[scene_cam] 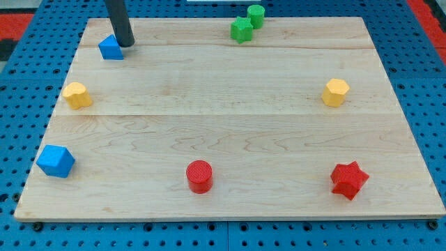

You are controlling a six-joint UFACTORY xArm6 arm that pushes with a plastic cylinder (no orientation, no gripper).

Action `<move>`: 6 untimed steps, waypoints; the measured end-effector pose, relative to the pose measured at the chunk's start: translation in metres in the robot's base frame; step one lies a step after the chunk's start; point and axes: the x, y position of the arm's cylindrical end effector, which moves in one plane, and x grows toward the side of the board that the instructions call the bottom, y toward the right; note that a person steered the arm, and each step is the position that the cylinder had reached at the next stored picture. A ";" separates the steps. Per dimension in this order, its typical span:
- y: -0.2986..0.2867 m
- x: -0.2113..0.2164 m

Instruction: Slightly push the triangle towards the heart

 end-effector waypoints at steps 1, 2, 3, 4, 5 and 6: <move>-0.033 0.003; -0.039 0.039; -0.003 0.075; 0.048 0.114; 0.050 0.112; 0.011 0.069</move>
